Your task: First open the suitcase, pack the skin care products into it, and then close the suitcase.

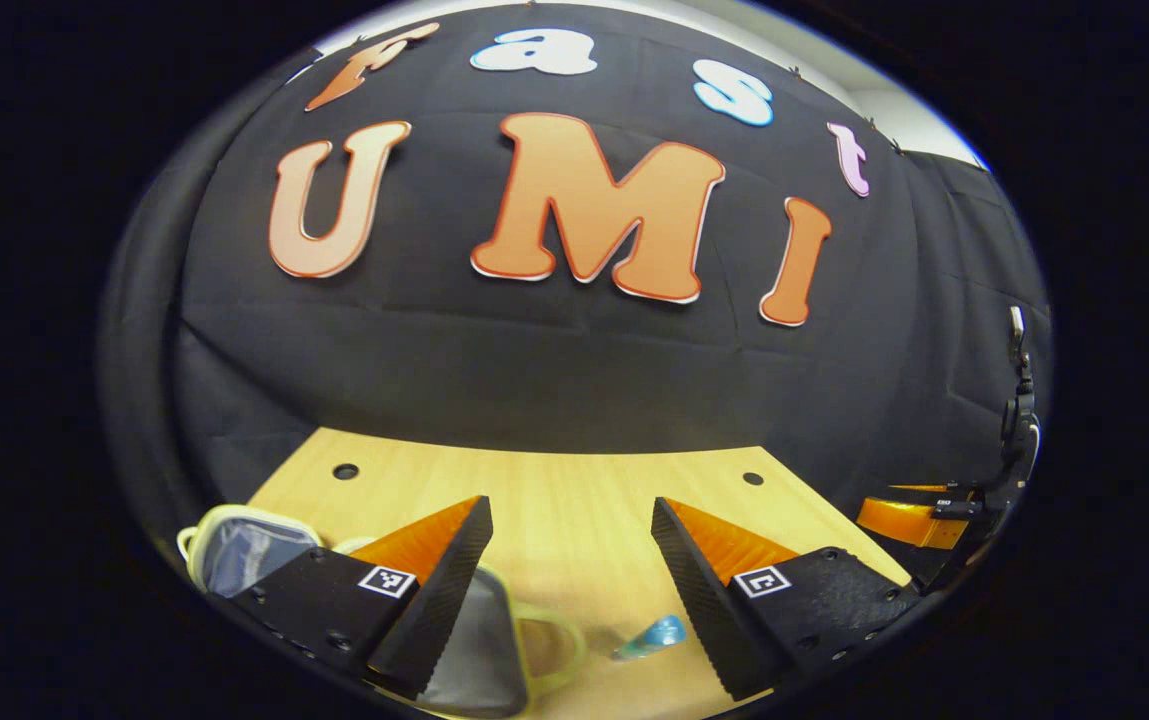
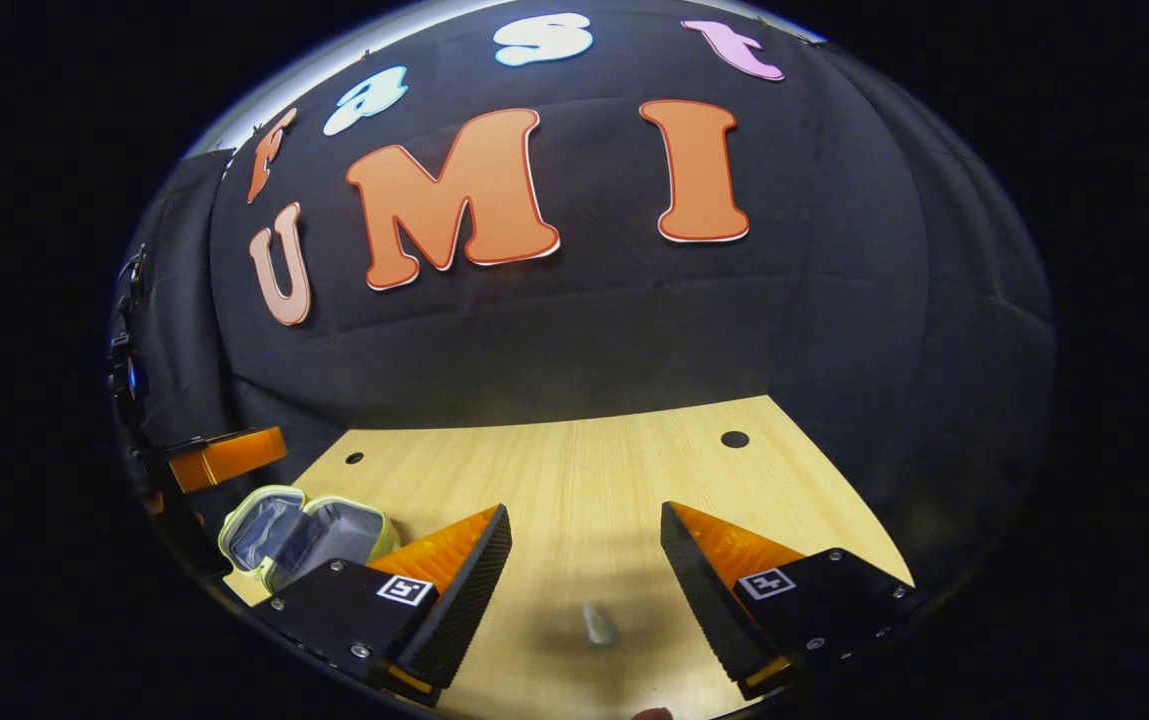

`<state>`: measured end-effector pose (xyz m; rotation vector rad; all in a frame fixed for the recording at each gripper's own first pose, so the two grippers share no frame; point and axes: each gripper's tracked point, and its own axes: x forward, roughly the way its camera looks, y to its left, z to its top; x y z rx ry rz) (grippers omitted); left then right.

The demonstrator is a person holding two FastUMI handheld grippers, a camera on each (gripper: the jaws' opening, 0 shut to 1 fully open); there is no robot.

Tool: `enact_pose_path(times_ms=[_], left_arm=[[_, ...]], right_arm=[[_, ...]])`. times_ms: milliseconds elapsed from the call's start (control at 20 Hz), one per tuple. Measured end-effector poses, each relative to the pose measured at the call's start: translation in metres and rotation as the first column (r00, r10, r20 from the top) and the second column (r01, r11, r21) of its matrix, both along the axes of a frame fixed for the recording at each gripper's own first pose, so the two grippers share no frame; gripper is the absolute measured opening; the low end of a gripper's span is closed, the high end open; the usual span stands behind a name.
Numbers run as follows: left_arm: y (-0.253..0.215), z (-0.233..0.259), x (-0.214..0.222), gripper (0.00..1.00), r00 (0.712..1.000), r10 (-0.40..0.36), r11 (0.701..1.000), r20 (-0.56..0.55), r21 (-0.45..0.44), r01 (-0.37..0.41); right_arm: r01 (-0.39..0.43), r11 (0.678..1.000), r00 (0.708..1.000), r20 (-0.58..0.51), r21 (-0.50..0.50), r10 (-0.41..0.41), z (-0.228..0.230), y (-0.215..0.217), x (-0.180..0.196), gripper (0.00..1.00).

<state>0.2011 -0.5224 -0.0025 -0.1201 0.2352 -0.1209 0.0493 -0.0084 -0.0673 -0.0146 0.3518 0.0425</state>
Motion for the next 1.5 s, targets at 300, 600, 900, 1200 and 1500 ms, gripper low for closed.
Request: enact_pose_path(times_ms=[300, 600, 900, 1200, 1500], left_arm=[[-0.048, -0.055, 0.013, 0.98, 0.997, 0.011, 1.0, -0.079, 0.022, -0.01], [-0.075, -0.133, 0.01, 0.98, 0.981, 0.02, 0.994, -0.194, 0.112, 0.001], [-0.081, -0.213, 0.007, 0.98, 0.95, 0.056, 0.988, -0.306, 0.155, -0.008], [-0.088, -0.242, 0.009, 0.6, 0.942, 0.082, 0.982, -0.324, 0.185, -0.022], [-0.114, -0.24, -0.001, 0.48, 0.9, -0.041, 0.993, -0.434, 0.082, 0.084]], right_arm=[[-0.007, 1.0, 1.0, -0.017, -0.01, 0.007, -0.005, -0.036, -0.004, 0.95], [0.009, 1.0, 0.999, -0.048, -0.007, -0.01, -0.015, -0.063, -0.008, 0.95], [0.033, 0.999, 0.997, -0.069, -0.025, -0.035, -0.021, -0.085, -0.013, 0.95], [0.036, 0.999, 0.993, -0.116, -0.027, -0.039, -0.037, -0.09, -0.019, 0.95], [-0.017, 0.999, 0.991, -0.133, -0.041, 0.012, -0.047, -0.074, -0.025, 0.95]])
